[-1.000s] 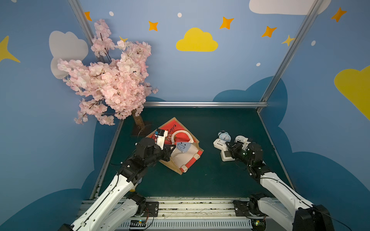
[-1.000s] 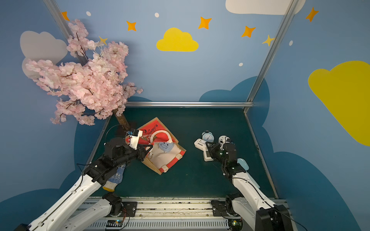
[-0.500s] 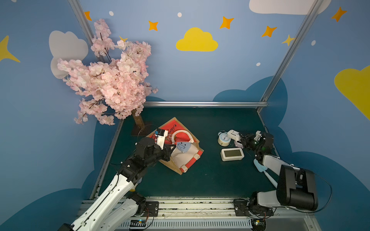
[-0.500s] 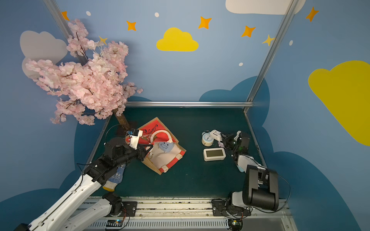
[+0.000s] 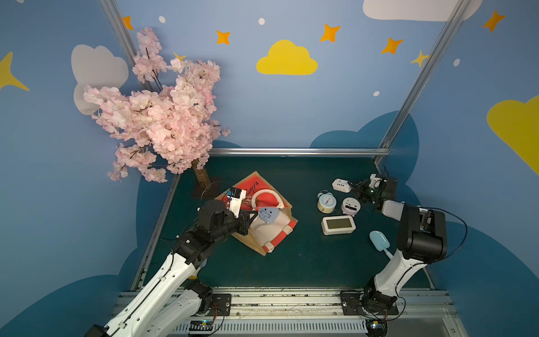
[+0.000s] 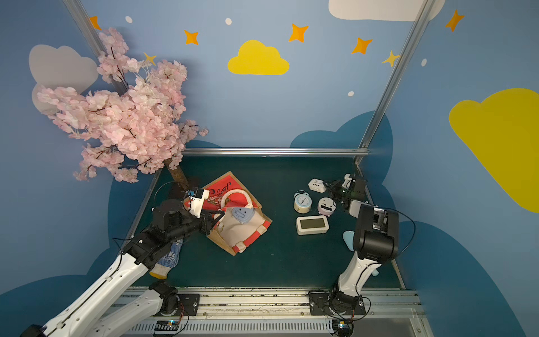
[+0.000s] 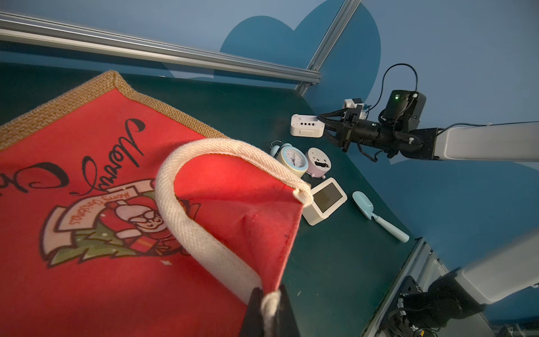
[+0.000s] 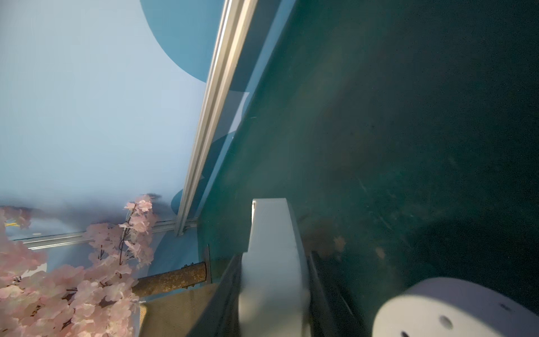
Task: Take the alarm clock out of the canvas bag
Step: Place the alarm at the center of the board.
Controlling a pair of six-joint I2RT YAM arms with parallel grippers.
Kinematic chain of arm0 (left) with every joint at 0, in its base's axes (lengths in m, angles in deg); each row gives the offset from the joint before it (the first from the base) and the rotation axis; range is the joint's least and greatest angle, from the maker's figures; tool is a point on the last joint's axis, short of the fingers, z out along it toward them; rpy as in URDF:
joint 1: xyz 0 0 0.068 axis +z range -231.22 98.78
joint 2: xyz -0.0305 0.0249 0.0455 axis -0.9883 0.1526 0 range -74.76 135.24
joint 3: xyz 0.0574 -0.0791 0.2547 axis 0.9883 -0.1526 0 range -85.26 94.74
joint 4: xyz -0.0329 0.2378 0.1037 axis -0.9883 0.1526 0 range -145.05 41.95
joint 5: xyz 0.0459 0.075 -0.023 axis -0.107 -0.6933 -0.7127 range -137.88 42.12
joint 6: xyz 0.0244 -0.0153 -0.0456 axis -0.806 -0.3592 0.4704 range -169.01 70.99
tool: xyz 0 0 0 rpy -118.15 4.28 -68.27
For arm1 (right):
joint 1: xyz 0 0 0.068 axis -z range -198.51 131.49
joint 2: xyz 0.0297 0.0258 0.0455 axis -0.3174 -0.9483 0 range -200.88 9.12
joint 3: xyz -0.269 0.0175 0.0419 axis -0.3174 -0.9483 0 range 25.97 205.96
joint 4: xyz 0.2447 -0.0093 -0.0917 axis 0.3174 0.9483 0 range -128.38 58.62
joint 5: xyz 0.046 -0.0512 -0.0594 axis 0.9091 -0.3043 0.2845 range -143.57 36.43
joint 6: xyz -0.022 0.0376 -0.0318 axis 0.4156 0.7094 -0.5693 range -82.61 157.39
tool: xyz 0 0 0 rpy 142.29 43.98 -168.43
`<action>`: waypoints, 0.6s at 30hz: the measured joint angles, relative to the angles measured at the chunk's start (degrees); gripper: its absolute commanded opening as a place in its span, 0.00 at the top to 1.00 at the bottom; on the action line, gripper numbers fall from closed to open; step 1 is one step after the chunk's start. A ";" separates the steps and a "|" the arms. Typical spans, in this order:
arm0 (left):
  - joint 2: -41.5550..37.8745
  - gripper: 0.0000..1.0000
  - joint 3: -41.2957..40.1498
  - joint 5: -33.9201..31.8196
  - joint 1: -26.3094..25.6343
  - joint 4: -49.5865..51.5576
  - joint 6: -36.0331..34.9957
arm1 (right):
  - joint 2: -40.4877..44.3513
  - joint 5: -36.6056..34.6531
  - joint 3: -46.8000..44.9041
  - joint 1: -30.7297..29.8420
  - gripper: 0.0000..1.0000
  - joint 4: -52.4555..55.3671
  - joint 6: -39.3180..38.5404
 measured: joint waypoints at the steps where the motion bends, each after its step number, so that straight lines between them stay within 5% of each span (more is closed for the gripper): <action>1: 0.07 0.95 0.00 0.24 0.00 -0.11 -0.02 | -0.94 0.46 0.31 0.07 0.84 0.61 -0.70; 6: 0.39 0.95 0.00 1.51 0.00 -0.68 -0.07 | -2.95 1.27 1.03 0.20 0.82 3.85 -3.52; 9: 0.72 0.95 0.00 2.01 0.00 -1.09 -0.07 | -2.95 1.22 2.56 0.24 0.68 6.78 -5.66; 18: 1.20 0.94 0.00 2.40 0.02 -1.99 0.00 | -3.43 1.40 6.05 0.35 0.57 12.07 -10.47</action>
